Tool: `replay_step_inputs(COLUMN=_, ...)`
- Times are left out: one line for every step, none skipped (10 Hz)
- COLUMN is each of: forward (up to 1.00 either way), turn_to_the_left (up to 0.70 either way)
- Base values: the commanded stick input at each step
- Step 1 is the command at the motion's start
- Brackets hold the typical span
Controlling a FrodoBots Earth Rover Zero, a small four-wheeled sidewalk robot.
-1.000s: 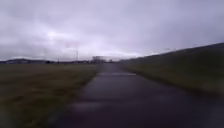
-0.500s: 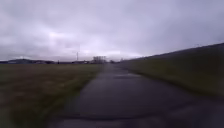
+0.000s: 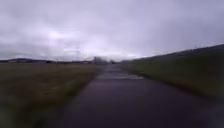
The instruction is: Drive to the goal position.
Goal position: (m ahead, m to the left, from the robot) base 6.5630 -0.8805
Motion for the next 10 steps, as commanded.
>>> replay_step_inputs(forward=1.00, turn_to_the_left=0.00)
replay_step_inputs(forward=1.00, turn_to_the_left=0.00)
replay_step_inputs(forward=1.00, turn_to_the_left=-0.01)
replay_step_inputs(forward=1.00, turn_to_the_left=-0.02)
replay_step_inputs(forward=1.00, turn_to_the_left=-0.33)
replay_step_inputs(forward=1.00, turn_to_the_left=-0.38)
replay_step_inputs(forward=1.00, turn_to_the_left=-0.35)
replay_step_inputs(forward=1.00, turn_to_the_left=-0.25)
replay_step_inputs(forward=1.00, turn_to_the_left=0.00)
replay_step_inputs(forward=1.00, turn_to_the_left=0.00)
